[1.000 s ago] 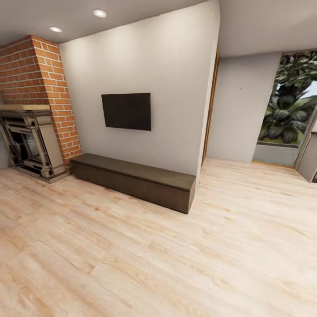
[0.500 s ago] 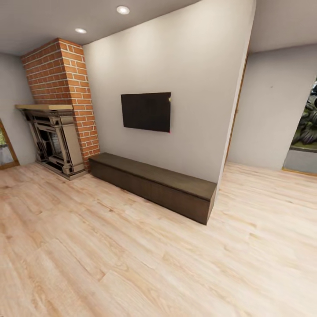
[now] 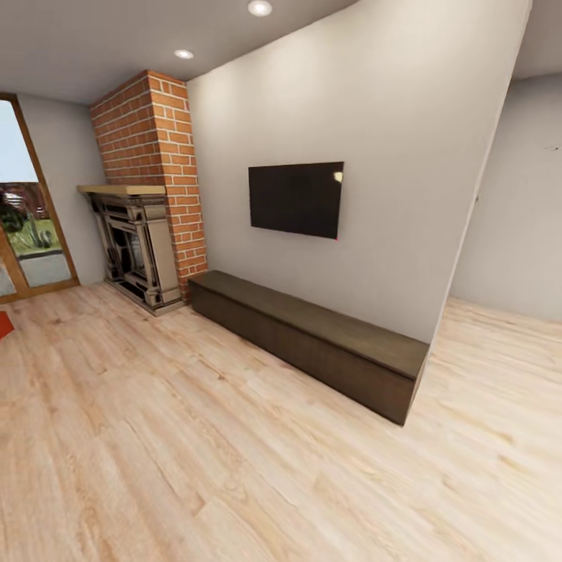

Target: Move the two storage containers from the living room to the garage. In the garage, place one container on the floor and stack the other container on top of it (either order is fine).

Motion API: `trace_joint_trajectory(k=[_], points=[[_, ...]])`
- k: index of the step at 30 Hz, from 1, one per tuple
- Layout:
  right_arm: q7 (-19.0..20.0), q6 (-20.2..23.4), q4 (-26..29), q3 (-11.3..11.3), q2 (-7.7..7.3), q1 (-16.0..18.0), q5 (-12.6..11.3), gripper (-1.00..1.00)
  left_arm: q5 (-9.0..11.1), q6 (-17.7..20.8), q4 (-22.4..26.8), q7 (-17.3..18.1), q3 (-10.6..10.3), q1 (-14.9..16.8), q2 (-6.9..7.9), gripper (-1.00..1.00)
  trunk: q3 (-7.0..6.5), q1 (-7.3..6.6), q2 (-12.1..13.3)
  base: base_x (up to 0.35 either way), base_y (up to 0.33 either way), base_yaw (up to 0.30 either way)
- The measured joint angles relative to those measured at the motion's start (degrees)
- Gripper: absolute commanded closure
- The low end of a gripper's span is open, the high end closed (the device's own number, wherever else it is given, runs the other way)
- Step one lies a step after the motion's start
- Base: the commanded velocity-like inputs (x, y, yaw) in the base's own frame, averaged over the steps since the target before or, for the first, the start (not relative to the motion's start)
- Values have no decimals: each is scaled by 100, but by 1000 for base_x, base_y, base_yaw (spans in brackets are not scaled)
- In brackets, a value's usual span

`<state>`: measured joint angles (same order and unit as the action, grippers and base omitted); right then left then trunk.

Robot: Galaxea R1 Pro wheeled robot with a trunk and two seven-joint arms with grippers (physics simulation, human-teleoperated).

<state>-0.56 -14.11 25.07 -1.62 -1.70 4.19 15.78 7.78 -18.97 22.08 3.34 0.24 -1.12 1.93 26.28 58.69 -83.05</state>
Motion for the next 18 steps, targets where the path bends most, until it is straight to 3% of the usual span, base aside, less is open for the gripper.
trace_joint_trajectory(k=[18], points=[[-2,0,0,10,0,1,-1,-100,0,0,0,0,0,0,0,-100,0,0,0,329,0,251]])
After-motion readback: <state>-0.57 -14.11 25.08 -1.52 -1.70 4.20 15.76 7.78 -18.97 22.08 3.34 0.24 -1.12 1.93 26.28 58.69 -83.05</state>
